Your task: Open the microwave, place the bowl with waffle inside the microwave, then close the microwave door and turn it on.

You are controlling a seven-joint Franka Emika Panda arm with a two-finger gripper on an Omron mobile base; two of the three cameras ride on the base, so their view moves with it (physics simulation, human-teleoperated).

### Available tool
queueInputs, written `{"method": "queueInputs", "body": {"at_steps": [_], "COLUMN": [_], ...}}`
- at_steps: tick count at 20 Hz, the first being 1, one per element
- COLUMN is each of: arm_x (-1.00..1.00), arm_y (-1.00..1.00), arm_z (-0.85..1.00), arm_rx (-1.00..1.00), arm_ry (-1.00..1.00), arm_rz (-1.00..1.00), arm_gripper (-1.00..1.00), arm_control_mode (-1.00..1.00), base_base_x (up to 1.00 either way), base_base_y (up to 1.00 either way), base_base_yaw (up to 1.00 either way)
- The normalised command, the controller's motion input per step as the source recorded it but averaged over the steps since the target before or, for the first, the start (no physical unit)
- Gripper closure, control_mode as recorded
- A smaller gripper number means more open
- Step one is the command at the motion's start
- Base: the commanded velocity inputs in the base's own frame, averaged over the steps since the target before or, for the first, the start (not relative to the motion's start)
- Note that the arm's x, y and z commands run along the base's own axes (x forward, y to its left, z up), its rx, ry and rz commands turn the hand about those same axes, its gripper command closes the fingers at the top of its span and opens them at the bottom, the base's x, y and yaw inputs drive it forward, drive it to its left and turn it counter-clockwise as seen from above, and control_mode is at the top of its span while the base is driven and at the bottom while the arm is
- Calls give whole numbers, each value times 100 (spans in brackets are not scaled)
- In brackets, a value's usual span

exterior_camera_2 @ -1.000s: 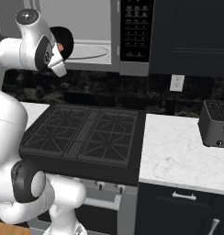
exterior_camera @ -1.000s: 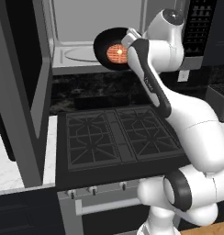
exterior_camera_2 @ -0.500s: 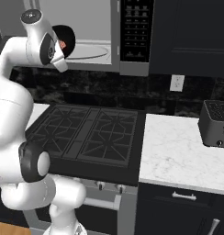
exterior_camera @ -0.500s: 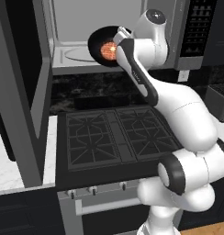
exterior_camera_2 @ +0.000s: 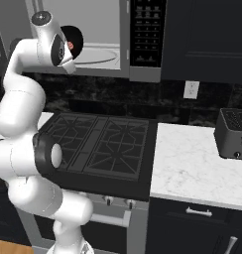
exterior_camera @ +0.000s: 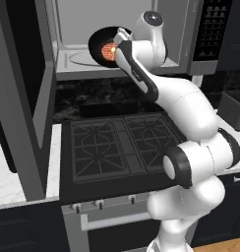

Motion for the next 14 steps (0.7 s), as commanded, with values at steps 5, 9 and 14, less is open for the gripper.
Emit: {"method": "queueInputs", "body": {"at_steps": [5, 9, 14], "arm_x": [58, 55, 25], "arm_y": [9, 7, 0], "arm_z": [0, 0, 9], "arm_rx": [0, 0, 0], "arm_ry": [0, 0, 0], "arm_rz": [0, 0, -6], "arm_gripper": [100, 100, 100], "arm_control_mode": [-100, -100, -100], "base_base_x": [0, 0, 0], "base_base_y": [0, 0, 0], "base_base_yaw": [0, 0, 0]}}
